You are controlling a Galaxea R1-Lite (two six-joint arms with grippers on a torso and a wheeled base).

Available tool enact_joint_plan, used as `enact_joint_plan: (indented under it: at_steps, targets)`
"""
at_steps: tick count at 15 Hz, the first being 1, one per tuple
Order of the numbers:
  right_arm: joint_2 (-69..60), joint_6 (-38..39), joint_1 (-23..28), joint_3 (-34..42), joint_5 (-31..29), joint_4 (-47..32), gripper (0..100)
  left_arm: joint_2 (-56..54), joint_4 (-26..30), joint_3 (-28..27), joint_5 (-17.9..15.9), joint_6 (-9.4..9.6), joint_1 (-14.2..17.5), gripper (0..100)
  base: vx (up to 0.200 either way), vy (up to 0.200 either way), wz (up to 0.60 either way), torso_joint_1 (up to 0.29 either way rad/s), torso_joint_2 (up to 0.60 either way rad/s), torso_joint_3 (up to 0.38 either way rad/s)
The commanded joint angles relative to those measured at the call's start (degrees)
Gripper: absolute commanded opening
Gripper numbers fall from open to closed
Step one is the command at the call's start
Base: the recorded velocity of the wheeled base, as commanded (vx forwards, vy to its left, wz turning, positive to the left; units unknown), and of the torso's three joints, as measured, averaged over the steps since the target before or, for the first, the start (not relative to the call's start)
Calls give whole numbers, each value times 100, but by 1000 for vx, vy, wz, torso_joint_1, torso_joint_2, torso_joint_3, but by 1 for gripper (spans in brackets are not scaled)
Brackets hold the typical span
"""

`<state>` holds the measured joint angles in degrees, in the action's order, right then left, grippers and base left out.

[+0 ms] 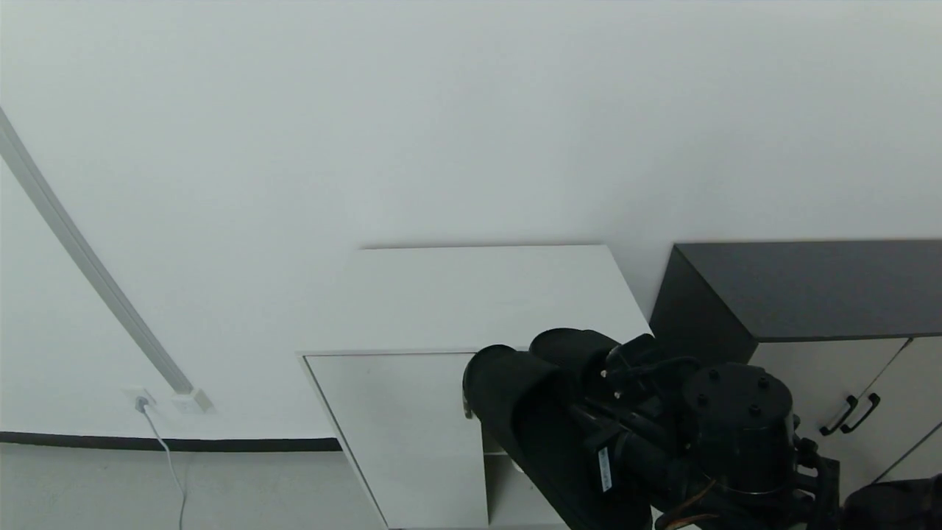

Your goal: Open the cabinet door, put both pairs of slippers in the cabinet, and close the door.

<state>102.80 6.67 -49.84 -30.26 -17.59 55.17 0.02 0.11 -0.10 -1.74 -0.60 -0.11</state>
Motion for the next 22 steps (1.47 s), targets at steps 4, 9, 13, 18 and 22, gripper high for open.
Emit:
enact_joint_plan:
  at_steps: [4, 9, 13, 18, 22]
  targets:
    - [179, 1, 9, -7, 1, 204, 0, 6, -2, 1, -1, -2, 2, 0, 0, 0, 0, 0, 0, 0]
    - [231, 1, -26, 55, 1, 310, 0, -2, -2, 1, -1, -2, 2, 0, 0, 0, 0, -23, 50, 27]
    - [187, -8, -26, 81, -34, 406, 0, 6, -2, 1, -1, -2, 2, 0, 0, 0, 0, -148, 338, 179]
    - [196, -8, -61, 125, -43, 468, 0, 6, -2, 1, -1, -2, 2, 0, 0, 0, 0, -160, 354, 193]
    - [214, -16, -61, 152, -43, 468, 0, -2, -2, 1, -1, -2, 2, 0, 0, 0, 0, -166, 382, 209]
